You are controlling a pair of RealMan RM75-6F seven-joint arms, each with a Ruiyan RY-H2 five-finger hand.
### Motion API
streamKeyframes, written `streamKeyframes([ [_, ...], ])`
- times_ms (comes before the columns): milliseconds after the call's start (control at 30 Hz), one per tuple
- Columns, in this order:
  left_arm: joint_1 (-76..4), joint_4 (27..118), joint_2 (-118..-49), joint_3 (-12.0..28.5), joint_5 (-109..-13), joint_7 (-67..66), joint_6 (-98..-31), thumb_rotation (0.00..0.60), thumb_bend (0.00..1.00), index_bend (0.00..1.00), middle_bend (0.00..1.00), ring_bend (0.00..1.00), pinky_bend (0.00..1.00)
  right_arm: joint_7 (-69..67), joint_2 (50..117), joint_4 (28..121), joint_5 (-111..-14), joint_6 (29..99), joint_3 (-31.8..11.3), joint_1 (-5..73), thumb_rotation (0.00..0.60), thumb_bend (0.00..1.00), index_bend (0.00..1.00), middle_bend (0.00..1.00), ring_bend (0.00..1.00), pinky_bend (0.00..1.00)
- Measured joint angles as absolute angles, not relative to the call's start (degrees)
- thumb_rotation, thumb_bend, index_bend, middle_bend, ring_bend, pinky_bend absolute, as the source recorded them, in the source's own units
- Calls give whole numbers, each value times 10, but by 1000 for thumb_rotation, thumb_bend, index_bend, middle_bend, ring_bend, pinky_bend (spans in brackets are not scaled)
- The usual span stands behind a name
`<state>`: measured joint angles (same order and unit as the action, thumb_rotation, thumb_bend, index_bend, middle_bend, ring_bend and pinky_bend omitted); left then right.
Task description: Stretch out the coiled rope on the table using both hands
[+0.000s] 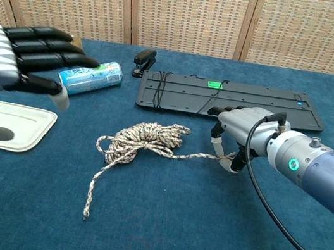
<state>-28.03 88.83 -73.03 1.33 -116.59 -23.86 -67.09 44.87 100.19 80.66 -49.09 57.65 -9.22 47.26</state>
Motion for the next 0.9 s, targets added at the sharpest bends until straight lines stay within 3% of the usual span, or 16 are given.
streamKeyframes([
  [233, -360, 792, -805, -4, -1195, -202, -600, 600, 245, 442, 0, 0, 0, 456, 1005, 798, -478, 574, -92, 479, 600, 446, 665, 0, 0, 0],
  [900, -407, 696, -917, -51, -1167, -176, -580, 600, 320, 464, 0, 0, 0, 441, 1005, 792, -471, 566, -91, 483, 600, 448, 671, 0, 0, 0],
])
